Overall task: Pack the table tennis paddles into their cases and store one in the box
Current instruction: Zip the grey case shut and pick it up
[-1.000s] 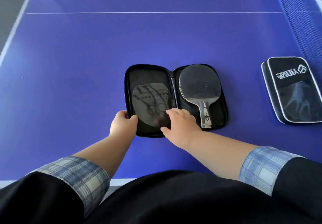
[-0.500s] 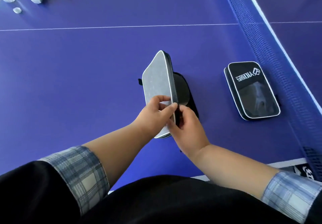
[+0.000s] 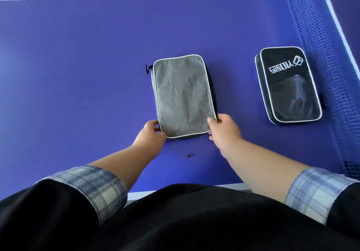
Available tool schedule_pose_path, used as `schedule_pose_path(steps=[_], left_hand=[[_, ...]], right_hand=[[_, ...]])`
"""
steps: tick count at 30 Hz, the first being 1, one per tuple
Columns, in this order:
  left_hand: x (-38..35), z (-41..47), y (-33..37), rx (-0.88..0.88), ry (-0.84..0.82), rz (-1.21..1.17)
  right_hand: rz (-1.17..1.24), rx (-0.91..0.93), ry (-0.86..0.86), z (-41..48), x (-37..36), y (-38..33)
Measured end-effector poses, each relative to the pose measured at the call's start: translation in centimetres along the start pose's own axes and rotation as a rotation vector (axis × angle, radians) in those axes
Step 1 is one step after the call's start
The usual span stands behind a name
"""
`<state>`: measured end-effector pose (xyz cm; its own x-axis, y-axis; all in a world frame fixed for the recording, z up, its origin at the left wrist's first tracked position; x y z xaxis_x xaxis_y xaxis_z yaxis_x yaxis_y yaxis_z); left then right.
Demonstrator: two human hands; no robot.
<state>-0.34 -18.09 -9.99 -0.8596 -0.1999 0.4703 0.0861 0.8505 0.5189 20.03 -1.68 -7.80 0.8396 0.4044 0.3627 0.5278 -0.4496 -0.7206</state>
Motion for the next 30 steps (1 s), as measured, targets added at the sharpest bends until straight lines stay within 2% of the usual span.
schedule_pose_path(steps=[3, 5, 7, 9, 12, 15, 21, 24, 27, 30], left_hand=[[-0.5, -0.2, -0.5, -0.025, -0.004, 0.035], [-0.3, -0.5, -0.7, -0.050, 0.034, 0.105], [0.0, -0.5, -1.1, -0.060, 0.086, 0.153], [0.2, -0.6, -1.4, -0.040, 0.131, 0.176], [0.4, -0.8, -1.5, -0.023, 0.187, 0.225], [0.9, -0.4, -1.1, -0.029, 0.193, 0.292], [5.9, 2.6, 0.7, -0.091, 0.236, 0.425], [6.8, 3.5, 1.0, -0.120, 0.220, 0.519], [6.3, 3.7, 1.1, -0.174, 0.189, 0.630], [6.4, 3.4, 0.5, -0.170, 0.215, 0.527]], right_hand=[[-0.160, 0.120, 0.060, 0.5, 0.5, -0.8], [-0.397, 0.461, 0.067, -0.9, 0.1, -4.0], [-0.681, 0.873, -0.112, -3.4, -2.8, -6.5], [-0.975, 1.082, -0.339, -5.0, -6.1, -6.2], [-1.292, 1.128, -0.557, -5.2, -9.3, -4.2], [-1.456, 1.181, -0.643, -4.9, -11.4, -3.6], [-1.491, 1.130, -0.581, -3.3, -14.5, -7.2], [-1.447, 1.189, -0.503, -3.7, -16.4, -9.7], [-1.437, 1.206, -0.575, -3.4, -18.7, -10.8], [-1.542, 1.136, -0.651, -2.2, -19.8, -9.8]])
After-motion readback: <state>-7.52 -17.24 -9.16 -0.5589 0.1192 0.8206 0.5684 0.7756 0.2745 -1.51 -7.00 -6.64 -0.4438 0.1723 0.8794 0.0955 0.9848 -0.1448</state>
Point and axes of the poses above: each hand's wrist, its own z-axis towards the middle knuckle, its own x-axis out of the back of the hand, y = z × x, the point moved 9 cm from there along z, towards the middle knuckle, and after that the axes turned 10 degrees about z, right-handed, at the moved point
